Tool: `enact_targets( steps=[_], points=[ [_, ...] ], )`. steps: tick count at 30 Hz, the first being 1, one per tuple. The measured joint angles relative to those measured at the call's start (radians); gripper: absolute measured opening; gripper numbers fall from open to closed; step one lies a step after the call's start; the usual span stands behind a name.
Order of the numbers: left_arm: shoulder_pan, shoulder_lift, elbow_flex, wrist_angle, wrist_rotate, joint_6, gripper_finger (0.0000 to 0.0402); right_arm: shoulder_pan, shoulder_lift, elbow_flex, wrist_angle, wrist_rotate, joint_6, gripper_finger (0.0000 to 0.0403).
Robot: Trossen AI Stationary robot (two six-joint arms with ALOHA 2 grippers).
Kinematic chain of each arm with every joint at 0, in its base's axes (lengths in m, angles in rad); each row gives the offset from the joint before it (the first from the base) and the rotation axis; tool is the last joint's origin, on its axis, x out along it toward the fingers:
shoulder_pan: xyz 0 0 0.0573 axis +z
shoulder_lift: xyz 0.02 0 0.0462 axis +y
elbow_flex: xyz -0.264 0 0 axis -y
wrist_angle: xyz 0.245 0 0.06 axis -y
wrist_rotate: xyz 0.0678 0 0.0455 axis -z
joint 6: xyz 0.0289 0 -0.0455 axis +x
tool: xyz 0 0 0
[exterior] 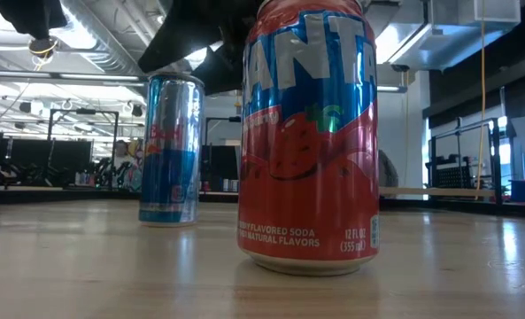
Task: Place canned beverage on shelf
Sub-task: Put the top white-blue soda can on the shelf
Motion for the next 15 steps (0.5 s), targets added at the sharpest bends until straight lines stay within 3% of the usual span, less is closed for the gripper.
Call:
enact_targets(
  steps=[15],
  points=[
    [0.000, 0.000, 0.000, 0.001, 0.002, 0.017, 0.0253, 0.000, 0.006, -0.043, 0.023, 0.013, -0.031, 0.0301]
  ],
)
